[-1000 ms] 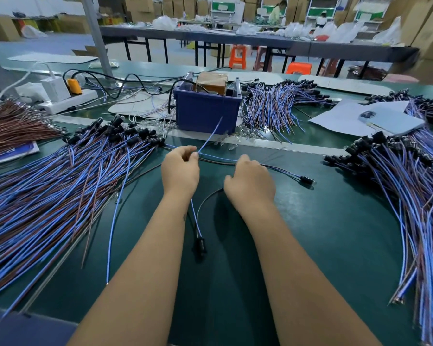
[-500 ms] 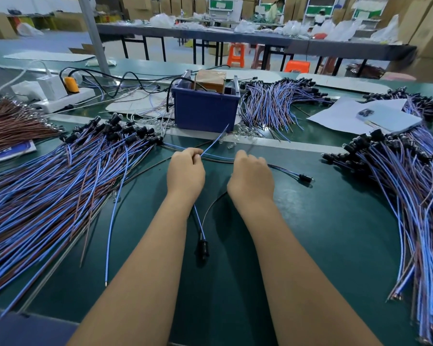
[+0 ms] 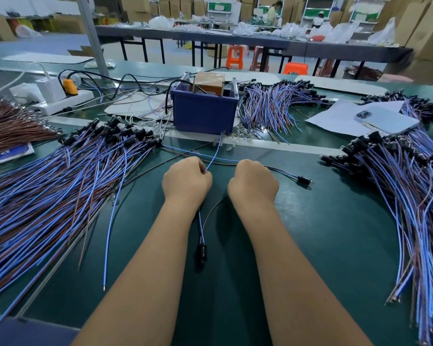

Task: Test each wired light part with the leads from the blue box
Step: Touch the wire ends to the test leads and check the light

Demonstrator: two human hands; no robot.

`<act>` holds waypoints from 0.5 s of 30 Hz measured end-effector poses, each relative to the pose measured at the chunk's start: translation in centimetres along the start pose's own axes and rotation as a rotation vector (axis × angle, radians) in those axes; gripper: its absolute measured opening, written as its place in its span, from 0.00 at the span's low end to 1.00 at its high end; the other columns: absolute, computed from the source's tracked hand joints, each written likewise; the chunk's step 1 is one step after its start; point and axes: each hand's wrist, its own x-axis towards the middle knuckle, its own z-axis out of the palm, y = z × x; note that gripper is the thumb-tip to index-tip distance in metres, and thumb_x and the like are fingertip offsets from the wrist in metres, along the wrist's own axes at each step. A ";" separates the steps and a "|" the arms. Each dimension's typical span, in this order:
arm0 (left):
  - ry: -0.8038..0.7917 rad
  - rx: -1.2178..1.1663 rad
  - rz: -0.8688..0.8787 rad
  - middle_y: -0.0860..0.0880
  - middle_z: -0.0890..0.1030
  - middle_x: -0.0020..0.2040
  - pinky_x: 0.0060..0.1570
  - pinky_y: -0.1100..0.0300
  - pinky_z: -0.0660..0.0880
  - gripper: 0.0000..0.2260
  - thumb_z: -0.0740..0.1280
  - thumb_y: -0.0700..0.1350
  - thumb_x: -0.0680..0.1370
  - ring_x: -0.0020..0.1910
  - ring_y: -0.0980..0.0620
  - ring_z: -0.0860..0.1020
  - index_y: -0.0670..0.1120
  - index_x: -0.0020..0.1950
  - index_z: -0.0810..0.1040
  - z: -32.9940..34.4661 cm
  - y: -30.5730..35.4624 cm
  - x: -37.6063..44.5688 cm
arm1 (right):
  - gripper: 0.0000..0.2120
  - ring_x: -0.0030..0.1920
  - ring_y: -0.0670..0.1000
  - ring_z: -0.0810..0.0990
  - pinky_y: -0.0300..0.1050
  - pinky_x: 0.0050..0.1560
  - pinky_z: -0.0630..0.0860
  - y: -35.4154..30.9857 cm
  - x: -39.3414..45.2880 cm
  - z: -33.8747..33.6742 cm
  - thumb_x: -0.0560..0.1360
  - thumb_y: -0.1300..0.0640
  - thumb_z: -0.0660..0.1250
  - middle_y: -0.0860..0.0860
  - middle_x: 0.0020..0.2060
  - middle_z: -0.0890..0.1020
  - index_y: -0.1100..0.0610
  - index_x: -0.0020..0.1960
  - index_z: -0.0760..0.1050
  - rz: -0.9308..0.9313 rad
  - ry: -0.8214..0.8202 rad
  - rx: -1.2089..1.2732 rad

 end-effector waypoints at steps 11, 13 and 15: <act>0.144 -0.486 0.010 0.47 0.81 0.37 0.40 0.50 0.74 0.04 0.56 0.45 0.82 0.40 0.45 0.78 0.47 0.52 0.69 0.0 0.3 -0.1 | 0.02 0.41 0.59 0.74 0.43 0.30 0.59 0.5 0.2 0.8 0.79 0.61 0.56 0.55 0.45 0.79 0.58 0.52 0.64 0.065 0.163 0.255; 0.134 -0.496 -0.020 0.45 0.81 0.39 0.41 0.50 0.73 0.05 0.55 0.45 0.82 0.41 0.44 0.78 0.47 0.53 0.68 0.0 0.2 0.1 | 0.04 0.39 0.58 0.72 0.45 0.29 0.56 0.5 0.2 0.8 0.79 0.63 0.54 0.53 0.41 0.78 0.56 0.52 0.63 0.091 0.210 0.422; 0.135 -0.513 -0.045 0.46 0.82 0.38 0.40 0.52 0.73 0.04 0.55 0.45 0.82 0.40 0.46 0.78 0.48 0.52 0.68 -0.1 0.2 0.2 | 0.07 0.41 0.56 0.72 0.47 0.34 0.59 0.3 0.2 0.8 0.81 0.61 0.55 0.54 0.44 0.79 0.57 0.58 0.67 0.066 0.281 0.607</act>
